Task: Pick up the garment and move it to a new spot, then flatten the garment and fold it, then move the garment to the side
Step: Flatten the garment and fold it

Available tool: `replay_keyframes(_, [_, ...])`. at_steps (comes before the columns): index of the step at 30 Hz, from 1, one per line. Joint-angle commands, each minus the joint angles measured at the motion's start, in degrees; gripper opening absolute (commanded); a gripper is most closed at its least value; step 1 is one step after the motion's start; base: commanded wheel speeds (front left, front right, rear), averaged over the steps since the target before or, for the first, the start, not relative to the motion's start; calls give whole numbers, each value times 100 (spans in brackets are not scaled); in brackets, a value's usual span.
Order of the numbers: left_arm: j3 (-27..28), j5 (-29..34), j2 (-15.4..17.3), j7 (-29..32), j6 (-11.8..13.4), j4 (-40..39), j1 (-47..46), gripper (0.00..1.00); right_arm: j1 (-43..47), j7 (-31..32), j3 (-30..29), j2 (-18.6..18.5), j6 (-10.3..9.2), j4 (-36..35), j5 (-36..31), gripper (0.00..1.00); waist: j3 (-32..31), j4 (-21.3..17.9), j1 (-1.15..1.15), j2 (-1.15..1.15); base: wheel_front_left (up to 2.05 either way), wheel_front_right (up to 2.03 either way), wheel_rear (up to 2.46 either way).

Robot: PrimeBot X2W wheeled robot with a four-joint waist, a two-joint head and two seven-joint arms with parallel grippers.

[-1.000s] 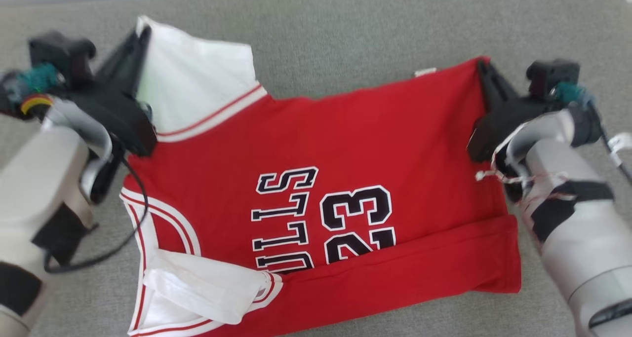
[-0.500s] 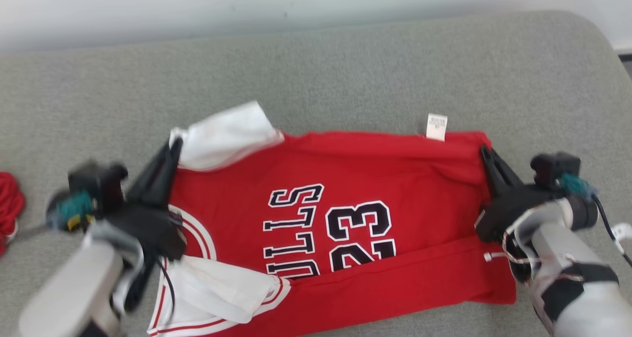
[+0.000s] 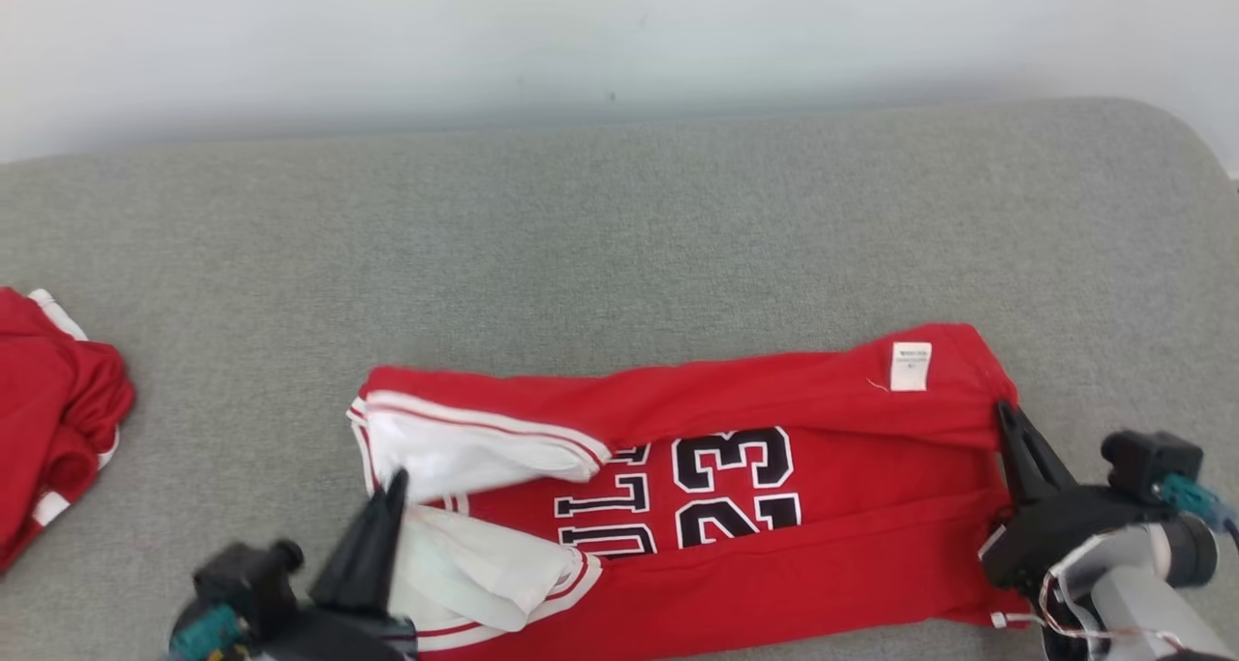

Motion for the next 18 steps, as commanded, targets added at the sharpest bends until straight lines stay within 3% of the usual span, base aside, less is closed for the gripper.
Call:
replay_keyframes(1, [31, 74, -66, -14, -16, -9, 167, 0, 131, -6, -61, 0, -14, -45, 25, 0, -70, 64, 1, 1, 0, 0, 0])
replay_keyframes(14, [595, 567, -722, -15, -302, 677, 727, 0, 698, 34, -184, 80, -14, -2, 132, 0, -237, 197, 1, 1, 0, 0, 0])
replay_keyframes(15, [624, 605, -753, -14, -311, 771, 703, 0, 695, 68, -151, 94, -14, 40, 129, 2, -244, 205, 1, 1, 0, 0, 0])
replay_keyframes(16, [662, 696, -772, -15, -324, 815, 643, 2, 674, 54, -134, 86, -14, 37, 130, 24, -248, 213, 1, 1, 0, 0, 0])
replay_keyframes(17, [714, 762, -811, -15, -342, 845, 593, 52, 654, 45, -122, 82, -14, 20, 136, 69, -253, 220, 1, 1, 0, 0, 0])
replay_keyframes(18, [788, 789, -865, -14, -359, 855, 577, 100, 649, 39, -108, 81, -14, 9, 146, 100, -261, 225, 1, 1, 0, 0, 0])
